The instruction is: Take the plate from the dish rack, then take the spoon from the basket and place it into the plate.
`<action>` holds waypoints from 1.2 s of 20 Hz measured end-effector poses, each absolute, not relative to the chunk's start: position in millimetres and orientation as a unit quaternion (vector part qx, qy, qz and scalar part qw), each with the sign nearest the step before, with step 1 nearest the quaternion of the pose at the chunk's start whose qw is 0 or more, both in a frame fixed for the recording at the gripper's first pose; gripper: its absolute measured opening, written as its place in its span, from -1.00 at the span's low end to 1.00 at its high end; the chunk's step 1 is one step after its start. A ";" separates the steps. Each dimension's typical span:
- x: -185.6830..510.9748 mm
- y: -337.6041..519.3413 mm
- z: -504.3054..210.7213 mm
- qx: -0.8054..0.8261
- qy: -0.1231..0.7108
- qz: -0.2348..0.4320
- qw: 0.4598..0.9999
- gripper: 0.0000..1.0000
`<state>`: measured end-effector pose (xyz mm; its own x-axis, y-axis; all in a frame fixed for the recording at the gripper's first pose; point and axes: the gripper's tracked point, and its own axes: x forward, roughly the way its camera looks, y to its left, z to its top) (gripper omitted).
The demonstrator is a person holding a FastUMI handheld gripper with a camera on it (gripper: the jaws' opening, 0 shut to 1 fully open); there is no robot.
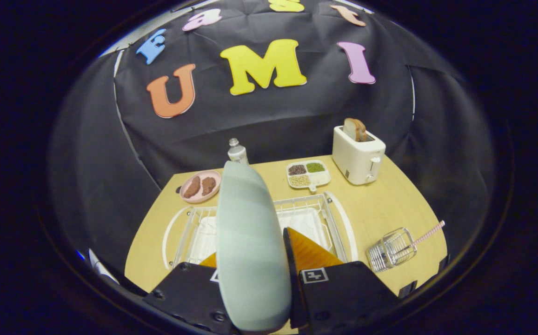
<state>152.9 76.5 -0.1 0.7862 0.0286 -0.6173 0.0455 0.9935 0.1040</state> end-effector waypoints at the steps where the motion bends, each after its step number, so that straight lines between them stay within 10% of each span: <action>1: 135.6 76.2 -6.1 0.061 0.323 0.003 0.944 -0.18; 21: 47.8 37.1 -189.5 0.222 0.444 0.018 0.868 -0.19; 24: 55.7 32.4 -197.5 0.229 0.447 0.019 0.865 0.19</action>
<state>55.7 32.4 -197.5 0.6004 0.2372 -0.7637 0.1720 0.8943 0.4130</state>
